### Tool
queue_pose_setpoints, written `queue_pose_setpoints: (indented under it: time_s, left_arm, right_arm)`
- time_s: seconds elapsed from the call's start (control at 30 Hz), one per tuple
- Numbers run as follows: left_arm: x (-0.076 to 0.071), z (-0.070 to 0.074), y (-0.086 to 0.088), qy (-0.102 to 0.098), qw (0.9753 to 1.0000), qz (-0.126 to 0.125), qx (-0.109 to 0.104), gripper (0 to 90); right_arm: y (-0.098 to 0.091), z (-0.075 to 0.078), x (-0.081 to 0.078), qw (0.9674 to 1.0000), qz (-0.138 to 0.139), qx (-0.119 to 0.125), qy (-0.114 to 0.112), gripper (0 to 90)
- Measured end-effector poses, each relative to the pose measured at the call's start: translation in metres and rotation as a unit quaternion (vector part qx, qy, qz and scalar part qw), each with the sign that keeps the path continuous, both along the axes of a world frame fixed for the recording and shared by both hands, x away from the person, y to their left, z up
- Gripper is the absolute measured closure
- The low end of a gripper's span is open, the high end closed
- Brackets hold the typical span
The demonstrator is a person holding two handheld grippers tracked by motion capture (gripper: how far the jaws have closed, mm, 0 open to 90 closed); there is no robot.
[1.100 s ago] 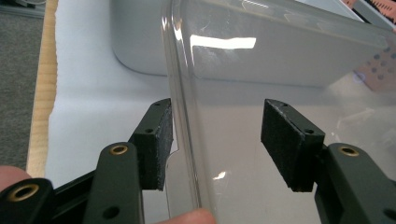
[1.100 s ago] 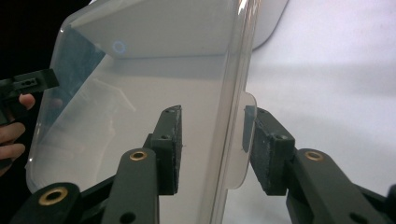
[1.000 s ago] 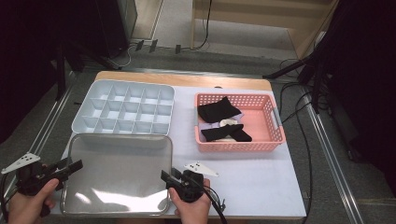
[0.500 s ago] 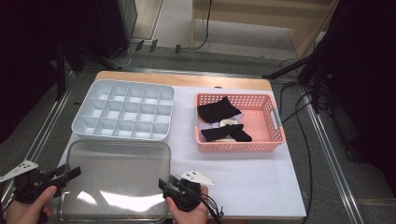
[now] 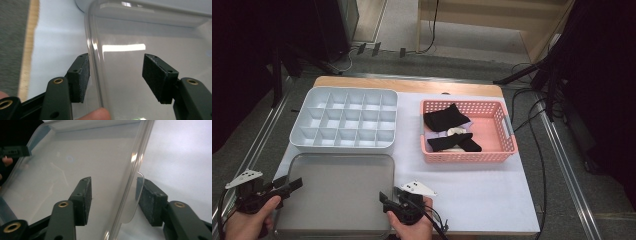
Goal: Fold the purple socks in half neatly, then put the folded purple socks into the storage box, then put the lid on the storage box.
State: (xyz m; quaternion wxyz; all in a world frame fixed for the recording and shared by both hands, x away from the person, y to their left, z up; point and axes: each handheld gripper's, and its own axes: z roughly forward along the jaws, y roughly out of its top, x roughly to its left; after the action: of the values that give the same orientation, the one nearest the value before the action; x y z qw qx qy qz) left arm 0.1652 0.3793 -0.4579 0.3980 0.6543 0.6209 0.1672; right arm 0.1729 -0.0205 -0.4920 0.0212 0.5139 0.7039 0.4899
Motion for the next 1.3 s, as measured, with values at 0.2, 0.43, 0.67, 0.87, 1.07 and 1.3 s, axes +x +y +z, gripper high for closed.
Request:
queue_pose_setpoints:
  time_s: [0.2, 0.43, 0.67, 0.87, 1.07, 1.3]
  left_arm:
    - [-0.001, 0.008, -0.001, -0.030, 0.9994, 0.011, 0.013, 34.6]
    - [0.000, 0.015, -0.012, -0.054, 0.9985, 0.000, 0.012, 32.4]
    - [0.006, 0.019, -0.037, -0.079, 0.9964, -0.026, 0.013, 29.7]
    - [0.014, 0.020, -0.062, -0.093, 0.9947, -0.043, 0.009, 26.7]
    - [0.021, 0.016, -0.089, -0.095, 0.9930, -0.069, 0.003, 24.4]
    - [0.031, 0.010, -0.115, -0.100, 0.9912, -0.086, -0.007, 21.2]
  right_arm:
    - [0.000, 0.002, 0.003, 0.9991, -0.005, -0.032, -0.026, 38.0]
    - [-0.010, 0.006, 0.008, 0.9991, -0.014, -0.030, -0.027, 39.6]
    - [-0.025, 0.013, 0.012, 0.9980, -0.022, -0.031, -0.050, 39.5]
    - [-0.042, 0.020, 0.012, 0.9968, -0.027, -0.039, -0.065, 37.2]
    - [-0.061, 0.026, 0.013, 0.9959, -0.031, -0.040, -0.075, 33.9]
    - [-0.092, 0.035, 0.013, 0.9922, -0.052, -0.048, -0.103, 30.8]
